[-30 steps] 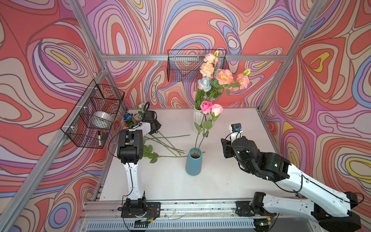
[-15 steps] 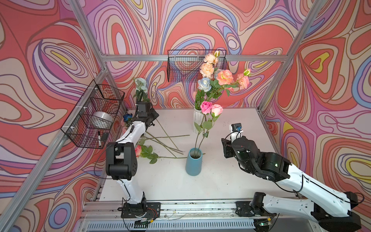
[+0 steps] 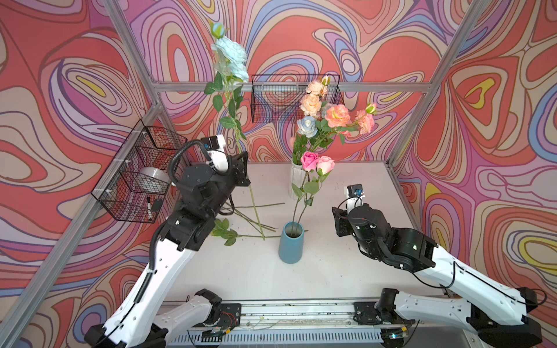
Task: Arrange flowers in a vase
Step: Pick up the flower from the top-left of the table, then place the flower in the vase.
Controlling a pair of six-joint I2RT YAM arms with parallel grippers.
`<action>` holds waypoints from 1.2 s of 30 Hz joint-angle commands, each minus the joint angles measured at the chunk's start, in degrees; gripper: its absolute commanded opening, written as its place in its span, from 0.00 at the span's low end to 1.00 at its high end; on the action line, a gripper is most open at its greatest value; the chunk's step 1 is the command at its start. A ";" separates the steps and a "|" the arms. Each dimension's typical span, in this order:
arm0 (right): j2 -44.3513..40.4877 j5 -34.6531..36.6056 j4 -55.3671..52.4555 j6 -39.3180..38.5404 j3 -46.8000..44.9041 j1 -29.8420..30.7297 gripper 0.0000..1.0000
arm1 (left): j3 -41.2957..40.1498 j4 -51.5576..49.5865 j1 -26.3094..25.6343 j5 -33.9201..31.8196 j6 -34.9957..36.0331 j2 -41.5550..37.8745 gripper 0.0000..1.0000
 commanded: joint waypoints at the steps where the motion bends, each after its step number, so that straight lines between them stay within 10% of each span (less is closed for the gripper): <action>1: 0.28 -0.25 1.04 -0.49 1.71 -0.35 0.49 | 0.21 -0.96 -5.52 -2.00 5.29 -1.50 0.00; 7: 0.58 -0.38 0.89 -0.32 2.43 -0.35 0.49 | -0.73 11.88 -14.64 -1.26 9.39 0.86 0.00; 20: -0.38 0.08 -0.68 0.02 3.10 -0.35 0.48 | 1.35 28.17 -14.71 4.36 8.56 11.11 0.00; 29: -1.62 0.23 -0.80 0.32 1.98 -0.33 0.48 | -11.15 27.37 -14.84 2.70 5.66 6.71 0.00; 36: -1.62 0.06 0.04 0.30 1.32 -0.35 0.48 | -22.47 24.64 -15.35 0.71 0.45 2.41 0.40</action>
